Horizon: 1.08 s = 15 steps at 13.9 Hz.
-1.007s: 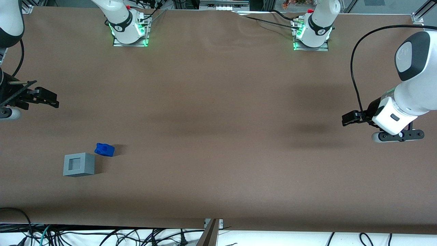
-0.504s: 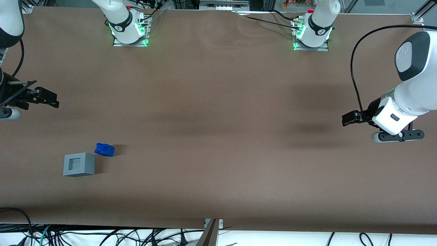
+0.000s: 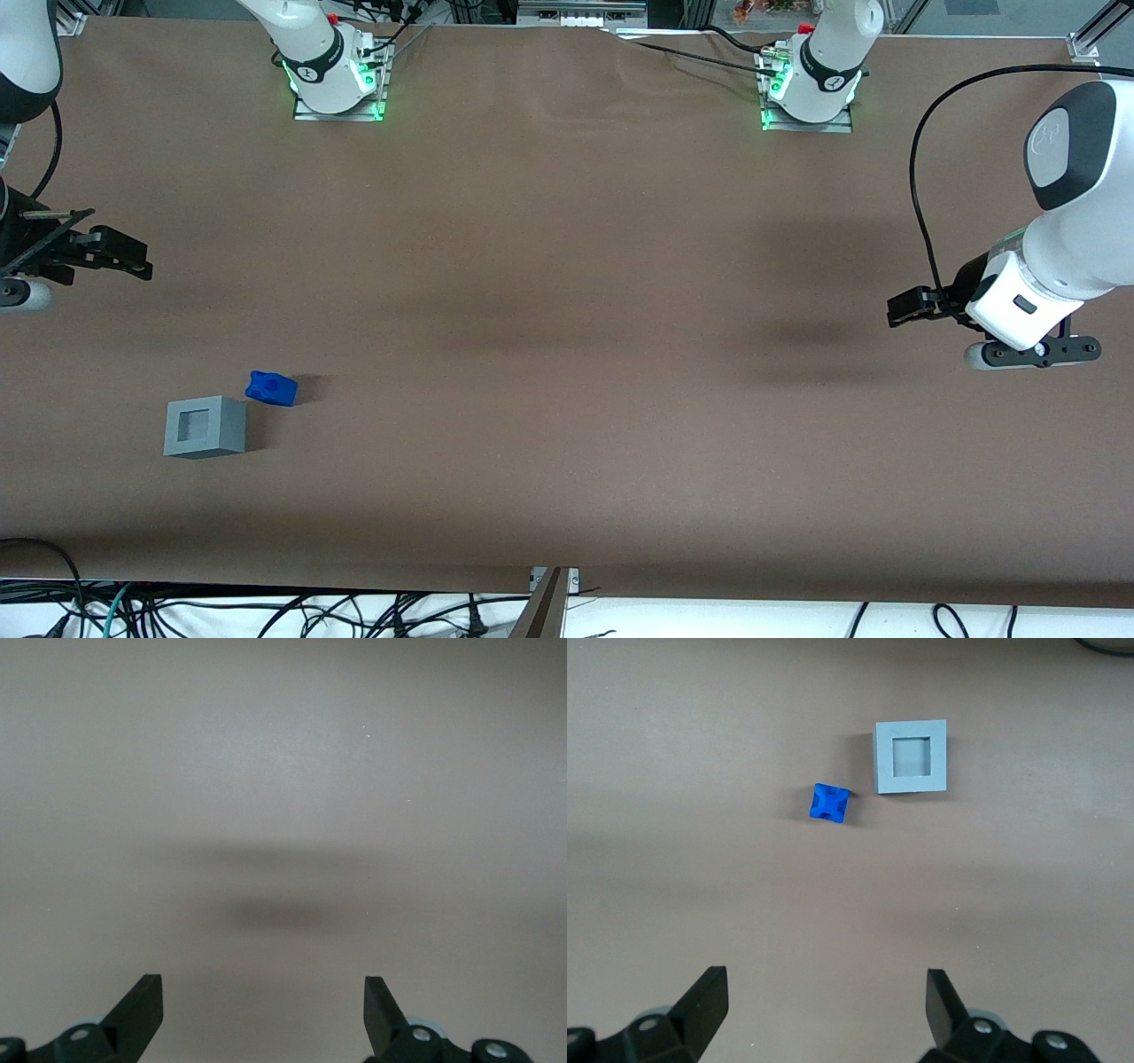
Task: Insert blue part into gray base with right arm
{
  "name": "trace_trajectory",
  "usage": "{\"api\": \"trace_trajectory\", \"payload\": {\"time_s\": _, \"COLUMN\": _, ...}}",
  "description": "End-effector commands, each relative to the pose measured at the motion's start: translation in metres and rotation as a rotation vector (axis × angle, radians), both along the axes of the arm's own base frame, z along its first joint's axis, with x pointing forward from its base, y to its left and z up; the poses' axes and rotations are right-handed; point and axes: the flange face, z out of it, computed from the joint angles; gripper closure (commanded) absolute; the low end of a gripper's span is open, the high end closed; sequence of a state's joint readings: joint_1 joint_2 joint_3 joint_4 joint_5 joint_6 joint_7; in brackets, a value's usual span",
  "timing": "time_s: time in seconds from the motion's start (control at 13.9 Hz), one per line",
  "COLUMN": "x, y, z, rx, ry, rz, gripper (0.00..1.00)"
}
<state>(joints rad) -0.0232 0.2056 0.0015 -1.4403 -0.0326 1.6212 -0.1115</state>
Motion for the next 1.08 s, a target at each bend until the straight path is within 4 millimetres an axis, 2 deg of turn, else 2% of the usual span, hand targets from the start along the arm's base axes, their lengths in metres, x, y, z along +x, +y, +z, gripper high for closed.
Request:
{"api": "trace_trajectory", "payload": {"time_s": 0.0, "x": 0.015, "y": 0.001, "z": -0.015, "rx": 0.01, "ry": -0.035, "rz": 0.023, "gripper": 0.01}}
{"api": "trace_trajectory", "payload": {"time_s": 0.14, "x": 0.022, "y": 0.011, "z": -0.023, "rx": -0.001, "ry": -0.043, "rz": 0.076, "gripper": 0.01}}
{"api": "trace_trajectory", "payload": {"time_s": 0.22, "x": 0.027, "y": 0.02, "z": -0.035, "rx": -0.003, "ry": -0.035, "rz": 0.086, "gripper": 0.01}}
{"api": "trace_trajectory", "payload": {"time_s": 0.43, "x": 0.055, "y": 0.023, "z": -0.1, "rx": 0.007, "ry": -0.011, "rz": 0.088, "gripper": 0.01}}
{"api": "trace_trajectory", "payload": {"time_s": 0.58, "x": 0.067, "y": 0.021, "z": -0.132, "rx": 0.009, "ry": -0.011, "rz": 0.087, "gripper": 0.01}}
{"api": "trace_trajectory", "payload": {"time_s": 0.79, "x": 0.085, "y": 0.018, "z": -0.191, "rx": 0.021, "ry": -0.024, "rz": 0.056, "gripper": 0.01}}
{"api": "trace_trajectory", "payload": {"time_s": 1.01, "x": 0.092, "y": 0.019, "z": -0.229, "rx": 0.035, "ry": -0.018, "rz": -0.022, "gripper": 0.01}}
